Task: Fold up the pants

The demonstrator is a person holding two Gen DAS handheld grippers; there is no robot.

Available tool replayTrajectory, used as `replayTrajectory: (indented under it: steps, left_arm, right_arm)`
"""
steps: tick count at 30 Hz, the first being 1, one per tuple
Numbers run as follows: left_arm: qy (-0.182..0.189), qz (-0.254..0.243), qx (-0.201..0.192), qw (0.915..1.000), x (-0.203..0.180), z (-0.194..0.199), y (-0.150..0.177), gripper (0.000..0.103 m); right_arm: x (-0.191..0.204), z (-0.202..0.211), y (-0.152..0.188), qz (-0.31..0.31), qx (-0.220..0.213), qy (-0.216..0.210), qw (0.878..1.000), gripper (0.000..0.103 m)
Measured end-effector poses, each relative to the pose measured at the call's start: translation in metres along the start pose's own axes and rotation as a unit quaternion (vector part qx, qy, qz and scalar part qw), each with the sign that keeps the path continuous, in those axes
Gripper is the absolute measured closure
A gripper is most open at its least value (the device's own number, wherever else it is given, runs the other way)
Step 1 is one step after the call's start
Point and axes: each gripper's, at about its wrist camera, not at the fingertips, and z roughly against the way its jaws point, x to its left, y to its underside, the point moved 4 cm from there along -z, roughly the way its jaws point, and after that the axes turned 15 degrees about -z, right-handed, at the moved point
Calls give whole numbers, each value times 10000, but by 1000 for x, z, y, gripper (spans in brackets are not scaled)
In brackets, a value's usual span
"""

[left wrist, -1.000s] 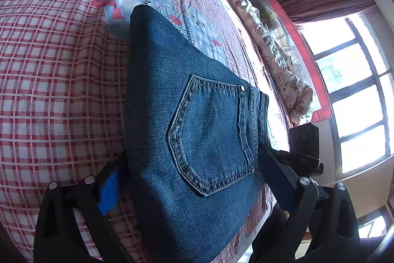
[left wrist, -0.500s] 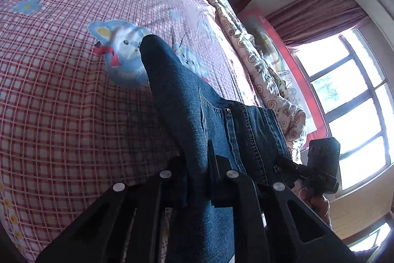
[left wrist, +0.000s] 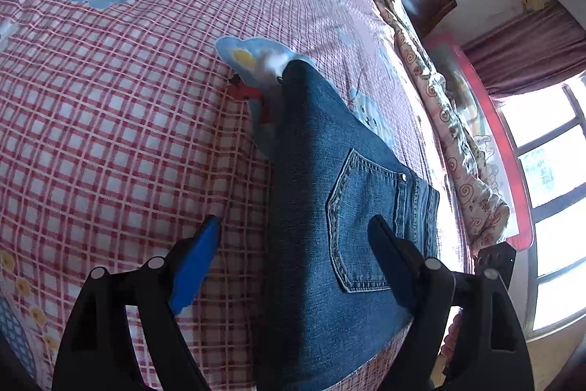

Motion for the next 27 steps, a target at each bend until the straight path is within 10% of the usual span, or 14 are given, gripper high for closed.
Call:
replayTrajectory:
  steps: [8,16,19,24,27]
  left_arm:
    - [-41,-431,-734,9964,-49,67,29,6]
    - [-182,-885,45,9959,-75,14,60,6]
    - [-236,-909,176,9954,-74,4,61,5]
    - [98,-431,93,9990,-75,40,63,4]
    - [-358,-177,266,9988,-63,65,91,2]
  right_arm:
    - [47,42,33,261,-104,-1111,9934,69]
    - [23,-4,44,-296,306,-552,9976,68]
    - [0,1,43,-1244,369,-1347,9824,68]
    - [9,42,64,-1033,48,-883,9907,38]
    - [-5,55,84,-1202,184,-453,9915,24]
